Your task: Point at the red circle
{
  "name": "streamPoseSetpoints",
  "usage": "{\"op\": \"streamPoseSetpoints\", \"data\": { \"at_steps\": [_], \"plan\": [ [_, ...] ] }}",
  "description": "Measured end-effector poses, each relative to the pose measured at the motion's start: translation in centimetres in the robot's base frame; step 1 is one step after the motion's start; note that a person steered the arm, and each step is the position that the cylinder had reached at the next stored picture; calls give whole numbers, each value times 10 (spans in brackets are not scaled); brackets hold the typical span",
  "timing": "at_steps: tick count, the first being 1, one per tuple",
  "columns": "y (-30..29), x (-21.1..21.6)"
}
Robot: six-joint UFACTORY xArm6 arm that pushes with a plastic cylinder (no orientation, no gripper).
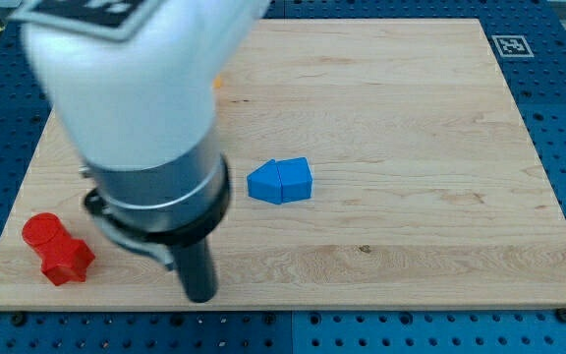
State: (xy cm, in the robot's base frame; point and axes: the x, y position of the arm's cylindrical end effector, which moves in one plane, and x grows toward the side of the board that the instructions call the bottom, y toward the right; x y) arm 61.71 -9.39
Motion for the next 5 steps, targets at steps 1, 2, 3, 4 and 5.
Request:
{"op": "streamPoseSetpoints", "data": {
  "at_steps": [1, 2, 3, 4, 5],
  "plan": [
    [-8, 1],
    [3, -21],
    [-26, -47],
    [-62, -71],
    [-103, -102]
  ]
}}
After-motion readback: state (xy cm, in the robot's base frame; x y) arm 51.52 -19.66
